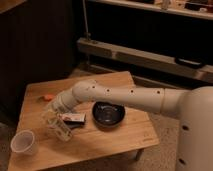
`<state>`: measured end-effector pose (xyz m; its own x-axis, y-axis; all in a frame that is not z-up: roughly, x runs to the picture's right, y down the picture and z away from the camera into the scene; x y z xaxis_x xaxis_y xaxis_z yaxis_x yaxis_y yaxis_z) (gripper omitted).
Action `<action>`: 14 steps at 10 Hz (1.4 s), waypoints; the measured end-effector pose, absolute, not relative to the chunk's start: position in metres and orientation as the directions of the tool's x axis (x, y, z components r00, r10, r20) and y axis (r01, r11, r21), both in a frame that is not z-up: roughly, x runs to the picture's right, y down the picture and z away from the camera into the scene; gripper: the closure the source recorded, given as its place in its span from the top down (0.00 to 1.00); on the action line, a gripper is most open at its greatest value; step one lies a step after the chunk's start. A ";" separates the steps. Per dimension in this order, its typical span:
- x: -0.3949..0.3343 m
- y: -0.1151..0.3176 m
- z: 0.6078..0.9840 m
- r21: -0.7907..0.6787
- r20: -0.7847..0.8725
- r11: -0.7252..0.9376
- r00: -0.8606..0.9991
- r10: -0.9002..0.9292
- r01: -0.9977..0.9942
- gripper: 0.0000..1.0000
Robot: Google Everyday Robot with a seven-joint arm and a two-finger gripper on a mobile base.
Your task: Stand the bottle upright
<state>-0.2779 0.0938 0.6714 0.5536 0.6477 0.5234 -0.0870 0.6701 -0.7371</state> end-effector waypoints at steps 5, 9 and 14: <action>-0.275 0.096 0.667 -0.719 0.601 0.694 0.472 0.645 -0.034 0.00; -0.273 0.097 0.664 -0.702 0.642 0.712 0.434 0.632 0.001 0.00; -0.274 0.098 0.666 -0.701 0.653 0.713 0.428 0.625 0.028 0.00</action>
